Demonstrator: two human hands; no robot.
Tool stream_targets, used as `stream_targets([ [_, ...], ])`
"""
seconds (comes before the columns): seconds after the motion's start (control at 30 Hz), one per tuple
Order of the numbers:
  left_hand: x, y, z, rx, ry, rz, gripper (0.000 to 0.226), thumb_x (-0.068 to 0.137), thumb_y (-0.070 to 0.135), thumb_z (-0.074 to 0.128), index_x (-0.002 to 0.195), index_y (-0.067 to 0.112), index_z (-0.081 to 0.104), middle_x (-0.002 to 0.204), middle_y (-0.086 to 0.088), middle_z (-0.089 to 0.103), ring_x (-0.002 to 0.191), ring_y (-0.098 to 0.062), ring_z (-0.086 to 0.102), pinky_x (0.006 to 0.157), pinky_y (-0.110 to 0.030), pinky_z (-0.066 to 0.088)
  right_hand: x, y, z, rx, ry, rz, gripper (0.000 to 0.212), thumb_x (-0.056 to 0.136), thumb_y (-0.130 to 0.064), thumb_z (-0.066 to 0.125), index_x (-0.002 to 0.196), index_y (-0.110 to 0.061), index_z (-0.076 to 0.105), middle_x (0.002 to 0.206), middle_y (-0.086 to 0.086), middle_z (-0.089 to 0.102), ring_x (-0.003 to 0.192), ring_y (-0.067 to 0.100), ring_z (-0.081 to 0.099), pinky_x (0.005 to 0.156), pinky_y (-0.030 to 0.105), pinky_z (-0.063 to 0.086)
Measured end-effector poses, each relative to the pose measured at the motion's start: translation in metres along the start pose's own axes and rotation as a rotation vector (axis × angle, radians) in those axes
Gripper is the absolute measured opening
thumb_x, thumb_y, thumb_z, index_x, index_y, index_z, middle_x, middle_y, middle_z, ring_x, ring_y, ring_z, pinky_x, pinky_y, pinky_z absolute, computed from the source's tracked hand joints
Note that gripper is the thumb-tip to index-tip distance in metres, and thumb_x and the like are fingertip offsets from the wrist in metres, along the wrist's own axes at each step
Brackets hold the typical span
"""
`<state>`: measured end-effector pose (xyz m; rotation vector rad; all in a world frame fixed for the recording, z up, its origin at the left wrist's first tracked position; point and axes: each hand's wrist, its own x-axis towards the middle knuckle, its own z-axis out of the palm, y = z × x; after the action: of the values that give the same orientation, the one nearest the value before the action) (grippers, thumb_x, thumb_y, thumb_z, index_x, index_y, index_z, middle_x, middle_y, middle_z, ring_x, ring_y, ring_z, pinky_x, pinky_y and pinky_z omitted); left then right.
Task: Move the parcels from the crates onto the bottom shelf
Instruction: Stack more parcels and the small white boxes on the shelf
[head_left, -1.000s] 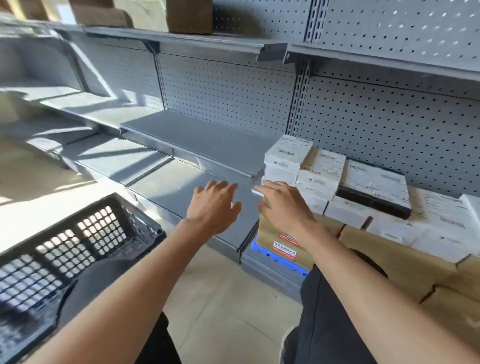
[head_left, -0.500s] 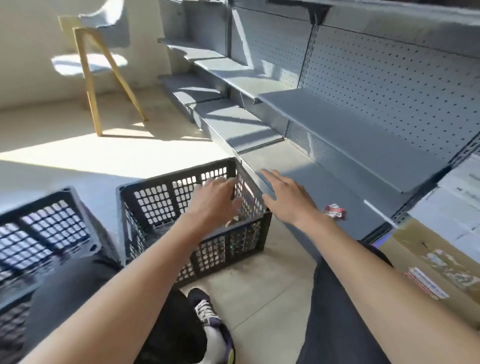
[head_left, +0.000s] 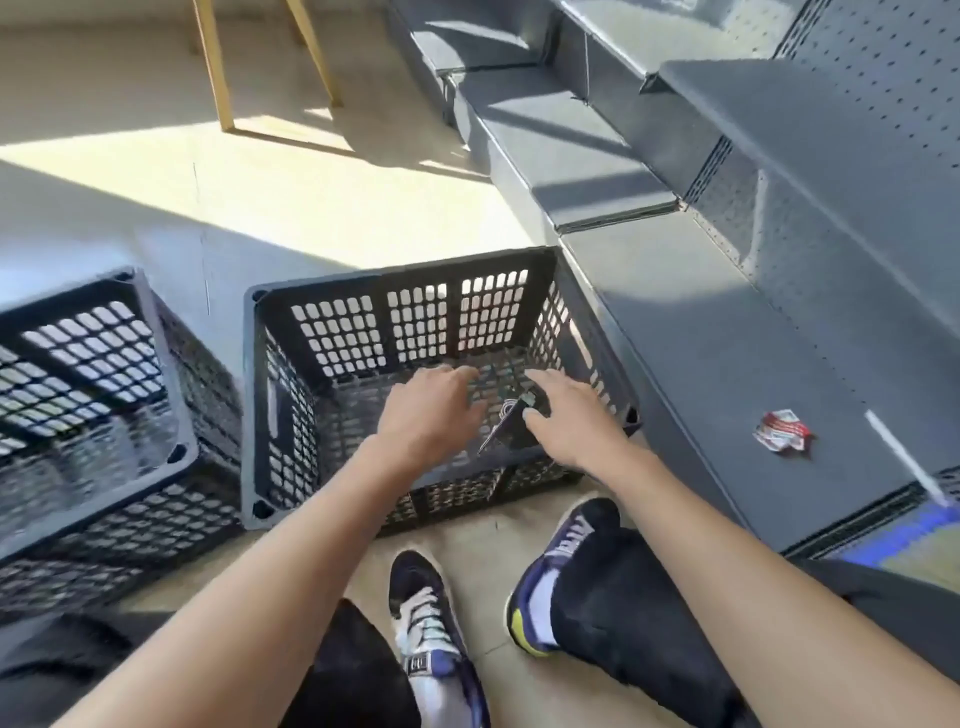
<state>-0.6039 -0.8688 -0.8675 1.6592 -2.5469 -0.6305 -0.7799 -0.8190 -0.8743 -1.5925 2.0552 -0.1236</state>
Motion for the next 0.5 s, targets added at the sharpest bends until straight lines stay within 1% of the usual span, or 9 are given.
stream_targets([
  [0.1, 0.037, -0.011, 0.029, -0.042, -0.058, -0.044, 0.037, 0.098, 0.037, 0.052, 0.130, 0.020, 0.060, 0.128, -0.003, 0.065, 0.116, -0.025, 0.061, 0.094, -0.046, 0.053, 0.044, 0.012, 0.020, -0.005, -0.063, 0.043, 0.057, 0.101, -0.031, 0.051, 0.154, -0.028, 0.033, 0.160, -0.002, 0.032, 0.144, 0.025, 0.034, 0.114, 0.045, 0.036],
  [0.27, 0.084, -0.029, 0.073, -0.110, -0.167, -0.145, 0.034, 0.096, 0.034, 0.049, 0.123, 0.020, 0.063, 0.129, -0.005, 0.065, 0.116, -0.029, 0.060, 0.093, -0.043, 0.052, 0.108, 0.024, 0.052, 0.006, -0.149, 0.074, 0.055, 0.099, -0.029, 0.052, 0.152, -0.026, 0.038, 0.152, 0.003, 0.045, 0.138, 0.026, 0.041, 0.110, 0.046, 0.041],
  [0.33, 0.098, -0.035, 0.091, -0.144, -0.222, -0.183, 0.034, 0.096, 0.033, 0.050, 0.125, 0.021, 0.064, 0.129, -0.007, 0.065, 0.115, -0.032, 0.061, 0.094, -0.043, 0.052, 0.126, 0.033, 0.062, -0.009, -0.195, 0.110, 0.053, 0.099, -0.029, 0.051, 0.150, -0.026, 0.040, 0.150, 0.005, 0.047, 0.137, 0.028, 0.042, 0.106, 0.045, 0.043],
  [0.37, 0.104, -0.036, 0.101, -0.163, -0.256, -0.195, 0.036, 0.096, 0.032, 0.051, 0.127, 0.021, 0.063, 0.130, -0.009, 0.065, 0.115, -0.033, 0.061, 0.094, -0.043, 0.052, 0.133, 0.039, 0.067, -0.023, -0.215, 0.129, 0.049, 0.099, -0.028, 0.050, 0.147, -0.025, 0.044, 0.146, 0.007, 0.050, 0.133, 0.030, 0.045, 0.103, 0.043, 0.045],
  [0.43, 0.115, -0.037, 0.119, -0.206, -0.323, -0.217, 0.038, 0.095, 0.033, 0.052, 0.130, 0.021, 0.062, 0.129, -0.011, 0.065, 0.115, -0.034, 0.061, 0.095, -0.042, 0.052, 0.144, 0.051, 0.077, -0.045, -0.252, 0.157, 0.037, 0.096, -0.026, 0.050, 0.133, -0.025, 0.054, 0.134, 0.009, 0.058, 0.119, 0.032, 0.054, 0.095, 0.041, 0.050],
  [0.47, 0.120, -0.037, 0.128, -0.226, -0.350, -0.225, 0.039, 0.094, 0.034, 0.052, 0.130, 0.021, 0.062, 0.127, -0.011, 0.066, 0.113, -0.035, 0.062, 0.095, -0.042, 0.052, 0.149, 0.056, 0.082, -0.044, -0.268, 0.167, 0.034, 0.095, -0.025, 0.049, 0.128, -0.026, 0.056, 0.131, 0.009, 0.059, 0.112, 0.032, 0.056, 0.093, 0.041, 0.051],
  [0.5, 0.126, -0.037, 0.136, -0.240, -0.372, -0.232, 0.039, 0.093, 0.036, 0.052, 0.128, 0.021, 0.063, 0.125, -0.011, 0.067, 0.112, -0.035, 0.062, 0.094, -0.043, 0.053, 0.153, 0.062, 0.088, -0.043, -0.283, 0.176, 0.036, 0.094, -0.024, 0.049, 0.130, -0.027, 0.056, 0.131, 0.011, 0.059, 0.111, 0.033, 0.057, 0.093, 0.042, 0.052],
])
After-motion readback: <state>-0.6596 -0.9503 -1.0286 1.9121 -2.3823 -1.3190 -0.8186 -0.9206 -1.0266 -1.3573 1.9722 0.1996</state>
